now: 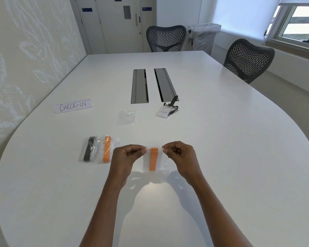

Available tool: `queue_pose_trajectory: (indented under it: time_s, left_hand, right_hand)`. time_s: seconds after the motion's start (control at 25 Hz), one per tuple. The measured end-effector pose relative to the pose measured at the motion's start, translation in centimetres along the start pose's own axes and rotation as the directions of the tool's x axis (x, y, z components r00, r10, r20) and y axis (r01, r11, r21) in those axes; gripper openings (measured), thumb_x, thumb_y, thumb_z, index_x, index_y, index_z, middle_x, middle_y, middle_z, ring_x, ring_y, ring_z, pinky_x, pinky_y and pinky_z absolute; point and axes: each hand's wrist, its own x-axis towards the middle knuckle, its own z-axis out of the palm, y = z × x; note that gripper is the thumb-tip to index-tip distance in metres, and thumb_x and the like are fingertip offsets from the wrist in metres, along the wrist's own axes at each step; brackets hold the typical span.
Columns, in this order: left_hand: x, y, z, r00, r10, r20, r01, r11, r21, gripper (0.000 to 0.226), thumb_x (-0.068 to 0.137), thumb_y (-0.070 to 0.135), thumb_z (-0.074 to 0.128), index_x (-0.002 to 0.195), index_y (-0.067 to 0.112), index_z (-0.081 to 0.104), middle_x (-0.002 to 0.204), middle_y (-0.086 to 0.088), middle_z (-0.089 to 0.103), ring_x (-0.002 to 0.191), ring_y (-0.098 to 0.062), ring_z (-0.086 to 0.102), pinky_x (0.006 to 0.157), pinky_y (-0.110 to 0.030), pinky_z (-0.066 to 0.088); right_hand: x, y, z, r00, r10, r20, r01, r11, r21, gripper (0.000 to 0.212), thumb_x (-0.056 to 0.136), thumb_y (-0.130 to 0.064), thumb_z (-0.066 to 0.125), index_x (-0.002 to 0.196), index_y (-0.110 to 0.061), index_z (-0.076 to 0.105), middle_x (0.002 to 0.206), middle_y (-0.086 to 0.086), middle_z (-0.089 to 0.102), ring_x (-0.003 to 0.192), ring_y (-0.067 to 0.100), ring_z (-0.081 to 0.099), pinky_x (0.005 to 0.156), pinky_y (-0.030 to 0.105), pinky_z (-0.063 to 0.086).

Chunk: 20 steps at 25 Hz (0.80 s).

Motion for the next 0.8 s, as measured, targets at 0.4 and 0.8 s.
queue_pose_trajectory:
  time_s: [0.4, 0.8]
  left_hand:
    - [0.1, 0.4, -1.4, 0.992, 0.057, 0.112, -0.071, 0.99, 0.125, 0.025, 0.085, 0.014, 0.084, 0.108, 0.024, 0.083, 0.094, -0.004, 0.082, 0.092, -0.014, 0.073, 0.093, -0.023, 0.055]
    - [0.5, -0.3, -0.7, 0.999, 0.037, 0.034, -0.04, 0.994, 0.099, 0.016, 0.088, 0.002, 0.08, 0.097, 0.014, 0.079, 0.089, -0.002, 0.079, 0.086, -0.011, 0.071, 0.088, -0.027, 0.054]
  right_hand:
    - [0.8, -0.7, -2.0, 0.988, -0.002, 0.154, -0.001, 1.0, 0.016, 0.015, 0.096, -0.003, 0.072, 0.106, -0.012, 0.078, 0.084, 0.003, 0.073, 0.081, 0.01, 0.066, 0.08, 0.019, 0.054]
    - [1.1, -0.8, -2.4, 0.987, 0.031, 0.158, -0.028, 0.999, -0.021, 0.016, 0.092, -0.007, 0.078, 0.106, -0.014, 0.075, 0.092, 0.01, 0.079, 0.085, 0.014, 0.071, 0.088, 0.028, 0.056]
